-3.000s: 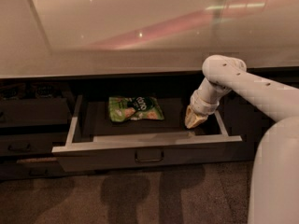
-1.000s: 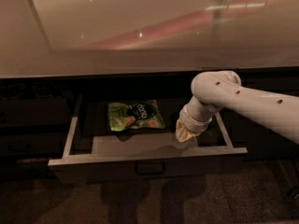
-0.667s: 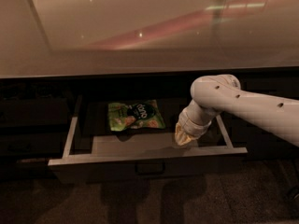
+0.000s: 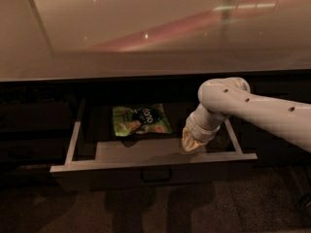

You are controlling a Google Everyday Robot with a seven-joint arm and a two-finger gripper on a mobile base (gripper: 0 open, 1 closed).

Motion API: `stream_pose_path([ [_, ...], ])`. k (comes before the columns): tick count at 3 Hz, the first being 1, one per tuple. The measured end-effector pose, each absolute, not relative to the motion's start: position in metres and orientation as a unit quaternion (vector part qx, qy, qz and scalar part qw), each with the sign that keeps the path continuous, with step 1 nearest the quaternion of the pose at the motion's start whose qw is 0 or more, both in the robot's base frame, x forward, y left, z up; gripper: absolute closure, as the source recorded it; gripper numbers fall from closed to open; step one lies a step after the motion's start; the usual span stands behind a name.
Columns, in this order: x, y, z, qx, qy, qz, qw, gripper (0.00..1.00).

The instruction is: Open top drawer

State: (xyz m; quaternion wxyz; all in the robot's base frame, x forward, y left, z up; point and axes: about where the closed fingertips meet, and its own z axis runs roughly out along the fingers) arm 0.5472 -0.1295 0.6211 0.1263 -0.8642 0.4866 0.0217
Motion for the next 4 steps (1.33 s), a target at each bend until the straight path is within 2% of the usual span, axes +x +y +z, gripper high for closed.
stream_pose_path([
  [2,0.5472,-0.1295,0.6210,-0.864,0.487,0.022,0.126,0.11],
  [3,0.5471,-0.1294,0.6209,-0.864,0.487,0.022,0.126,0.00],
  [4,0.5477,-0.1288,0.6216,-0.864,0.488,0.022,0.123,0.00],
])
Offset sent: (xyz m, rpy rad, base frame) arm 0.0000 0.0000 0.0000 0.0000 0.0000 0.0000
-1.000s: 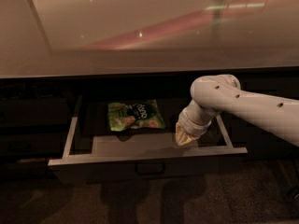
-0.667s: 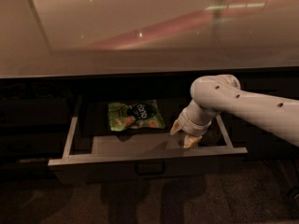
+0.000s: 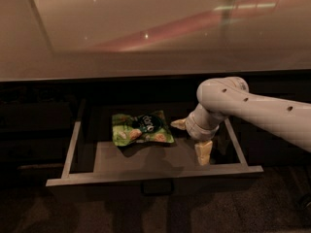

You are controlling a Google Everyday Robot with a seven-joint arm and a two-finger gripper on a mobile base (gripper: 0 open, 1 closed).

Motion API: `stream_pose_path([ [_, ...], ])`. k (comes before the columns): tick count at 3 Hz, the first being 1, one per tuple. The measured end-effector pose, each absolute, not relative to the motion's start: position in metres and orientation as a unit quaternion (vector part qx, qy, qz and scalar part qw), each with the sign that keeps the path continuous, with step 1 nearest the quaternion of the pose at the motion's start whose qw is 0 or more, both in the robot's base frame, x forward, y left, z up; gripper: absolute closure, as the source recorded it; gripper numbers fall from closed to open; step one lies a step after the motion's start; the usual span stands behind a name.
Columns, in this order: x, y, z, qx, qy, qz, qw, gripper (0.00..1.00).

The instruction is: Open top drawer

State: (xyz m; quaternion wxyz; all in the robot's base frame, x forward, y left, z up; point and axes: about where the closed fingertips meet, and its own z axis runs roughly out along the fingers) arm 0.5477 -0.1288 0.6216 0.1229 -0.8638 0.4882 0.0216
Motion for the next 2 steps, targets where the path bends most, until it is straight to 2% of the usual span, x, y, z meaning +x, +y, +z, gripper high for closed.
stream_pose_path([
  [2,0.510,-0.124,0.612,-0.870,0.478,-0.005,0.121,0.00],
])
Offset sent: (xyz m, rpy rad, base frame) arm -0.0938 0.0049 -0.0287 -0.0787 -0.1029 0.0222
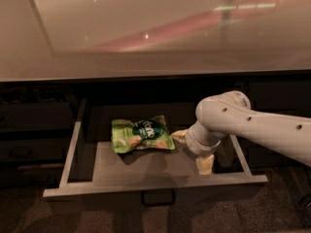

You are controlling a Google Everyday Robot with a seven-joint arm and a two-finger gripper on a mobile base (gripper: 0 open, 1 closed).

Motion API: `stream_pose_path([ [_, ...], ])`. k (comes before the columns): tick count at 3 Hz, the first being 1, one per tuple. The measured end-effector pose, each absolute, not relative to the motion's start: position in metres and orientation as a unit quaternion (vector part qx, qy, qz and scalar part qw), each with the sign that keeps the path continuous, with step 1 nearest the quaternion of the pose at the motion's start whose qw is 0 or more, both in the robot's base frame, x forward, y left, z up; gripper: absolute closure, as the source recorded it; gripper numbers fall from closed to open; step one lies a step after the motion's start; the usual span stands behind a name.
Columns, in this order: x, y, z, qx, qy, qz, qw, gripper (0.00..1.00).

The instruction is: Open top drawer

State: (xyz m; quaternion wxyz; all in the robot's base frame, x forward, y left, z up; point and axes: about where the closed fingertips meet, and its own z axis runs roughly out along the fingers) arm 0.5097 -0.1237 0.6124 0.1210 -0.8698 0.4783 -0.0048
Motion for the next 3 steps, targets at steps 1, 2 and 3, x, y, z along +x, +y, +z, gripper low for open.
stream_pose_path([
  [1,0.468,-0.134,0.588,-0.868,0.484,-0.022,0.110,0.00],
  [2,0.468,-0.134,0.588,-0.868,0.484,-0.022,0.110,0.00],
  [3,0.469,-0.134,0.627,-0.864,0.483,-0.034,0.137,0.00],
])
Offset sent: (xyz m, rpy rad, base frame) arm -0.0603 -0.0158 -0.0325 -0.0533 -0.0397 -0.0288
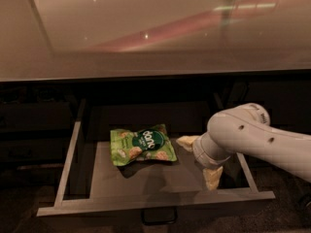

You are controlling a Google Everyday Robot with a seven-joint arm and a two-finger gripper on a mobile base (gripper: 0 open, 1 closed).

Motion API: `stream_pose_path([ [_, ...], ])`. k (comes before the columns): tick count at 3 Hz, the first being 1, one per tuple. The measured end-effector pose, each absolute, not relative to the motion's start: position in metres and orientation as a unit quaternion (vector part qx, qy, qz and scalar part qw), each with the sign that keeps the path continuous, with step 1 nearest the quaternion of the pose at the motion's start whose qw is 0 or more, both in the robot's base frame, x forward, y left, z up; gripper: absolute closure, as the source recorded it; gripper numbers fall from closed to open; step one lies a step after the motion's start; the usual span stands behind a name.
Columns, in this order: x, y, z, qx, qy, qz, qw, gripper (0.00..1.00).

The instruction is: Open top drawer

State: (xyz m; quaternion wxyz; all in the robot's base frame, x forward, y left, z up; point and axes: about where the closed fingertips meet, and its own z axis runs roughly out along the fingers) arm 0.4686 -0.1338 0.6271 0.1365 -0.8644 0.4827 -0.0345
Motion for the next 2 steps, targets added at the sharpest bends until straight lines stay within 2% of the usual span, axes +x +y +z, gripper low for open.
stream_pose_path([
  [1,0.4652,-0.1313,0.6682,-0.862,0.479,-0.054,0.161,0.00],
  [2,0.4652,-0.1313,0.6682,-0.862,0.479,-0.054,0.161,0.00],
])
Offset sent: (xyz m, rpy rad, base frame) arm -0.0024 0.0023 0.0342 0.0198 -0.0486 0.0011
